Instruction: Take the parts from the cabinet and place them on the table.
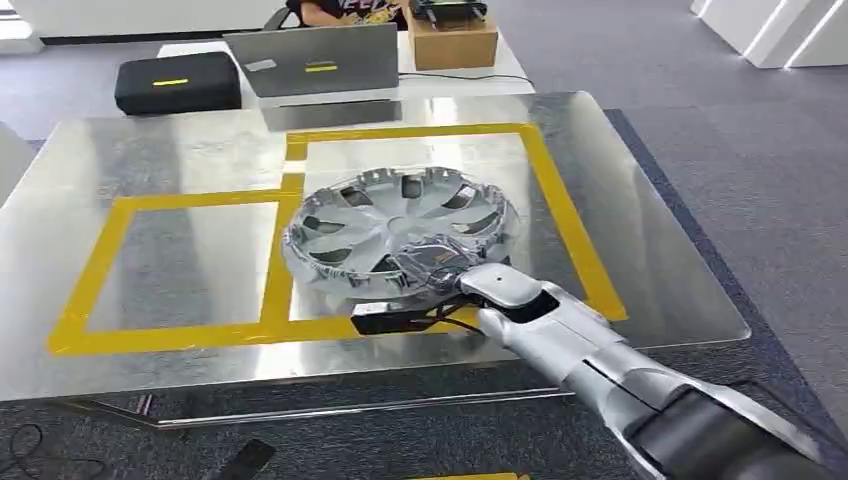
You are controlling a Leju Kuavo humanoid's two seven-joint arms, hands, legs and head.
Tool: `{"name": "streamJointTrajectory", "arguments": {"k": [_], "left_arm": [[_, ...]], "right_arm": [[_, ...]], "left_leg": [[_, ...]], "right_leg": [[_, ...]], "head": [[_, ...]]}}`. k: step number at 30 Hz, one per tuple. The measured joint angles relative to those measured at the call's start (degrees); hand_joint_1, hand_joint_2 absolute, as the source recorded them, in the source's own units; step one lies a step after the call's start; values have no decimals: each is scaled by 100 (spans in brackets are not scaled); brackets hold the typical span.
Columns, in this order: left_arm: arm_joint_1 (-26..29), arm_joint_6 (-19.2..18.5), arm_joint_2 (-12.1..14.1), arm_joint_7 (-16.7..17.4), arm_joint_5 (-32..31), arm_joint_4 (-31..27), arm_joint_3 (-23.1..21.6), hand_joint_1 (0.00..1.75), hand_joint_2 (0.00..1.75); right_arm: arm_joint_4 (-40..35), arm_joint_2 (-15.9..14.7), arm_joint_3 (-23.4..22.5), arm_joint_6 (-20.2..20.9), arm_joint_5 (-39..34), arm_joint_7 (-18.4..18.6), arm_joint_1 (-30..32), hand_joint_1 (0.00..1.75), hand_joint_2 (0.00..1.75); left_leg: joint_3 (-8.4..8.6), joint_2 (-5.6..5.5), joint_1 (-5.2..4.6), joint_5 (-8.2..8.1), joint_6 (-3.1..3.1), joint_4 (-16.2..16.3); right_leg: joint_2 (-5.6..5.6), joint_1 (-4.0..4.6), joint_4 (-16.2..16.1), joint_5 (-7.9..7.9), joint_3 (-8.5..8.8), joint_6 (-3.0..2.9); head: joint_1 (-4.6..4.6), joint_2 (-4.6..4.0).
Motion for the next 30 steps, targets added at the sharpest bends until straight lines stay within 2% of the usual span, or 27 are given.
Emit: {"name": "streamJointTrajectory", "arguments": {"k": [5, 7, 11, 14, 19, 23, 26, 30], "left_arm": [[18, -203, 2, 17, 118, -4, 0, 0, 175], [91, -361, 4, -154, 350, -11, 26, 0, 175], [143, -708, 13, -712, 708, -24, 249, 0, 175], [187, -774, 15, -811, 780, -35, 363, 0, 175], [253, -1298, 15, -1185, 1279, -44, 702, 0, 175], [336, -1287, -2, -1327, 1425, -44, 879, 0, 175], [380, -983, -15, -1578, 1469, -44, 922, 0, 175], [429, -998, -20, -1576, 1543, -44, 1001, 0, 175]], "right_arm": [[452, 131, 11, -131, -24, -152, -39, 0, 0], [463, 124, 11, -153, -28, -251, 33, 0, 0], [188, 81, 4, -40, -168, -443, 185, 0, 0], [-22, 37, 4, 53, -223, -479, 329, 0, 0], [-534, -149, -15, 267, -573, -511, 610, 0, 0], [-1229, -435, -87, 352, -769, -494, 943, 0, 0], [-1796, -713, -111, 418, -802, -455, 1186, 0, 0], [-2334, -999, -131, 439, -800, -426, 1409, 0, 0]], "left_leg": [[-6, -7, 0, 8, 4, 0], [-5, 3, 0, 8, 1, 0], [-5, 15, -2, 5, 3, 2], [-12, 16, -2, 3, 1, 2], [-17, 14, -2, 3, 1, 2], [-23, 13, -3, 1, 2, 2], [-28, 12, -4, 0, 3, 2], [-30, 13, -4, -1, 4, 2]], "right_leg": [[-15, 1, 0, 1, 1, 0], [8, 0, 0, 12, -4, -2], [15, 0, -2, 13, -10, -4], [20, 0, -2, 13, -19, -5], [16, 0, -3, 13, -22, -5], [14, -1, -4, 12, -27, -5], [11, -1, -6, 11, -30, -3], [15, -2, -6, 11, -32, -3]], "head": [[0, 0], [0, 2], [-2, 0], [-9, 0], [-2, 0], [-2, 0], [0, 0], [-2, 0]]}}
